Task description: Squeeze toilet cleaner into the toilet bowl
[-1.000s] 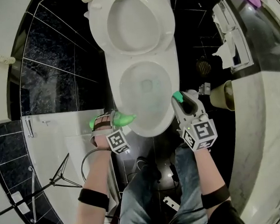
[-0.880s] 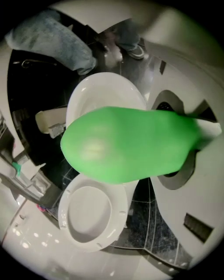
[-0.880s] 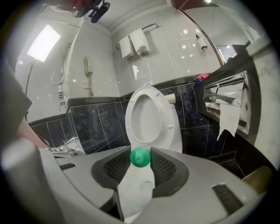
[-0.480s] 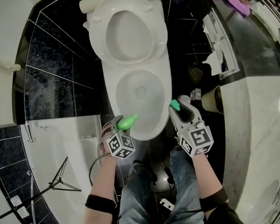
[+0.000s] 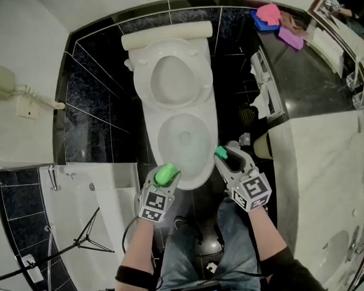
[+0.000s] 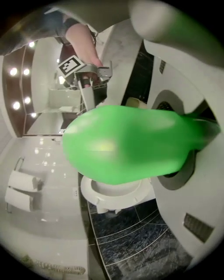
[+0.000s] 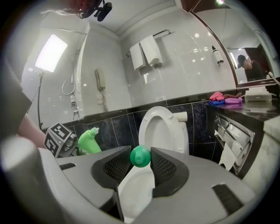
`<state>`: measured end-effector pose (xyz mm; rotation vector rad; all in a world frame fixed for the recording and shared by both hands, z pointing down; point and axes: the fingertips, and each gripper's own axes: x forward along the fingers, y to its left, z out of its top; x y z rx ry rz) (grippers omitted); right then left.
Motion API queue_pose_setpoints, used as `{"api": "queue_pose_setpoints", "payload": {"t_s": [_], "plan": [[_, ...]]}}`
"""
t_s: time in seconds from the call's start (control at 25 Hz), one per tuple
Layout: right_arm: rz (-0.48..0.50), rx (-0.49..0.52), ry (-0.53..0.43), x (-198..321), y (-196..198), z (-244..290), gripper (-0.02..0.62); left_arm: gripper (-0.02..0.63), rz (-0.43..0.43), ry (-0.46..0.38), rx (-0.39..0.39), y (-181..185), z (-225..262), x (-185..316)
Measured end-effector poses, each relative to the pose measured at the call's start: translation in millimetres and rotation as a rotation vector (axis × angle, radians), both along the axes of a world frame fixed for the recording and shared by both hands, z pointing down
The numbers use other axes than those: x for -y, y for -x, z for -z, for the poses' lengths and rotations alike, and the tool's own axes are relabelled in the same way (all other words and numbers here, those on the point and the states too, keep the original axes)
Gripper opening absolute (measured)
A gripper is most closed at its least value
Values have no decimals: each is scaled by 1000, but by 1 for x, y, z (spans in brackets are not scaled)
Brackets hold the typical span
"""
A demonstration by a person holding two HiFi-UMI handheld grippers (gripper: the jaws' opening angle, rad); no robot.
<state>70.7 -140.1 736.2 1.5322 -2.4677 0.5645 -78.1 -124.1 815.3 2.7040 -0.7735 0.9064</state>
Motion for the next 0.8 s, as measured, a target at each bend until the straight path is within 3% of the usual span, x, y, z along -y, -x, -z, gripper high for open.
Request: {"api": "queue_pose_setpoints", "payload": {"t_s": [0.24,0.8], "plan": [[108,14,-31,-14,21,97,150,173,25,0,-115,-4,122,-11],[340,65,-136,-59,47,300,152,176,-4,-66,-246,1,347,-51]]}}
